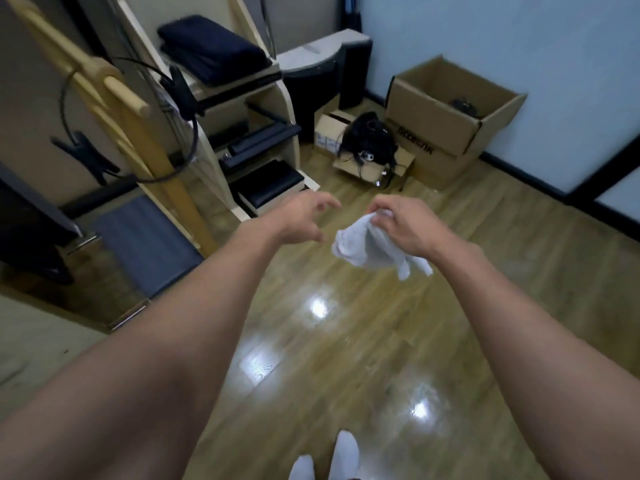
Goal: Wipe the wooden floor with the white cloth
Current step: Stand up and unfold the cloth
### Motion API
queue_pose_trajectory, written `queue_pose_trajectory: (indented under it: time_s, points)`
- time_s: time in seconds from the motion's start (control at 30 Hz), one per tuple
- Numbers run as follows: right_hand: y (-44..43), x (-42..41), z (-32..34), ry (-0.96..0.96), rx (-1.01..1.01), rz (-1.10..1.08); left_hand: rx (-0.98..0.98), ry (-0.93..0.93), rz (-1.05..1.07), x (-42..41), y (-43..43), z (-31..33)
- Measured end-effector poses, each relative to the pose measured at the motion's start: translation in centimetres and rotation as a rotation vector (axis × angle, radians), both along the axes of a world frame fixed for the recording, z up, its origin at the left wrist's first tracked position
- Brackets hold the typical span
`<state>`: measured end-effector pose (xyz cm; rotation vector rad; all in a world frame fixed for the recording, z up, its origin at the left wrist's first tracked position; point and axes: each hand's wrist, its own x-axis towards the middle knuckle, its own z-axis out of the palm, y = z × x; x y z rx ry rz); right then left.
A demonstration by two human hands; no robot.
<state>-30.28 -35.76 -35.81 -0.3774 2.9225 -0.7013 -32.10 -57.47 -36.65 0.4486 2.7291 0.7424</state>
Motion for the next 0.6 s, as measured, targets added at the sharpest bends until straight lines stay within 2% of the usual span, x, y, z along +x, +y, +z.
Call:
queue_pose_trajectory:
  time_s: [0.1, 0.2, 0.27, 0.4, 0.53, 0.6]
  points:
    - [-1.4, -1.1, 2.7, -0.013, -0.103, 0.124, 0.051, -0.035, -0.048, 0.7, 1.8, 0.0]
    - [-1.8, -2.8, 4.2, 0.031, -0.077, 0.172, 0.110, 0.033, 0.118, 0.6, 0.8, 0.4]
    - [-2.1, -3.9, 4.6, 0.078, -0.073, 0.127, 0.096, 0.111, 0.233, 0.2, -1.2, 1.2]
    - [-4.7, -6.0, 4.8, 0.152, -0.101, 0.096, 0.188, 0.219, 0.346, -1.0, -5.8, 3.2]
    - [-9.2, -9.4, 6.5, 0.192, -0.200, 0.112, 0.697, 0.103, 0.512, -2.8, -9.5, 5.6]
    - [-11.8, -11.8, 7.7, 0.185, -0.192, 0.122, 0.890, 0.033, 0.579, -4.2, -11.5, 6.7]
